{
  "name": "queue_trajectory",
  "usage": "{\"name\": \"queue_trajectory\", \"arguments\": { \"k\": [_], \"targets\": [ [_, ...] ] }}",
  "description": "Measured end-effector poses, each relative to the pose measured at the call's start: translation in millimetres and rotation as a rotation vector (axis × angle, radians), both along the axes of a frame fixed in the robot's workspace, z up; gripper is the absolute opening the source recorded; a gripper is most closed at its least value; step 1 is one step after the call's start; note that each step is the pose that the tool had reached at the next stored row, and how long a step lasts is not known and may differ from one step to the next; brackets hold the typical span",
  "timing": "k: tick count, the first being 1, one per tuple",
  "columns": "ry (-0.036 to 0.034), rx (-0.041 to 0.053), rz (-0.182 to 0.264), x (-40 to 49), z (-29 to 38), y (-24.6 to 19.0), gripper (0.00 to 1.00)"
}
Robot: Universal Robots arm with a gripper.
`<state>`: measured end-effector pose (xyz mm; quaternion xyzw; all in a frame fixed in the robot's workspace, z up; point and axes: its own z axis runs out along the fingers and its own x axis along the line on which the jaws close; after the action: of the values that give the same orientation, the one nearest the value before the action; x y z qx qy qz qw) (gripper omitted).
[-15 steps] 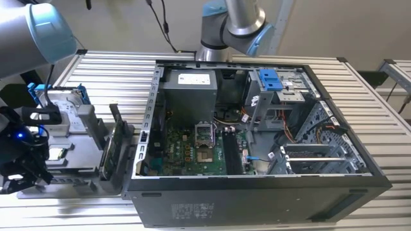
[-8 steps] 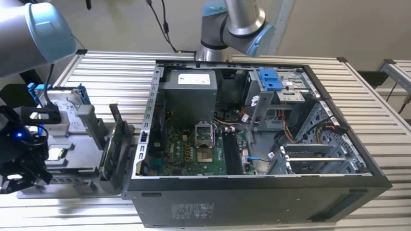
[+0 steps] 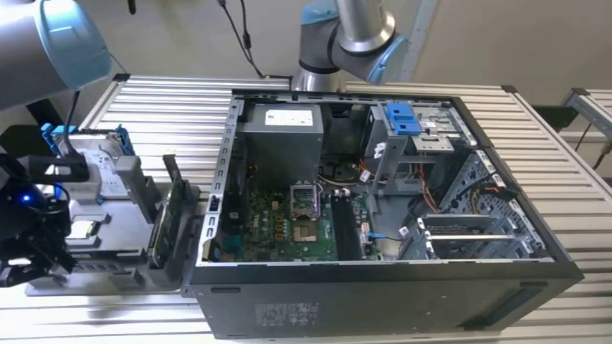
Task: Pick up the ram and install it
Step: 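Pick up the ram and move it above insertion slot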
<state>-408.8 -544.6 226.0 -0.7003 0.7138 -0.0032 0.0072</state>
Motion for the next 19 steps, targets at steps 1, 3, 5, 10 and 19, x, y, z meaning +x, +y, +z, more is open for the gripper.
{"name": "queue_trajectory", "arguments": {
  "k": [1, 3, 5, 10, 19],
  "targets": [
    [0.0000, 0.0000, 0.000, 0.0, 0.6, 0.0, 0.14],
    [-0.0001, 0.0001, 0.000, 0.0, 1.6, 0.0, 0.14],
    [-0.0001, 0.0001, 0.000, 0.0, 2.4, 0.0, 0.14],
    [0.0001, -0.0001, 0.000, 0.0, 5.5, 0.0, 0.14],
    [0.0002, -0.0005, 0.000, -0.1, 10.5, 0.0, 0.14]
  ]
}}
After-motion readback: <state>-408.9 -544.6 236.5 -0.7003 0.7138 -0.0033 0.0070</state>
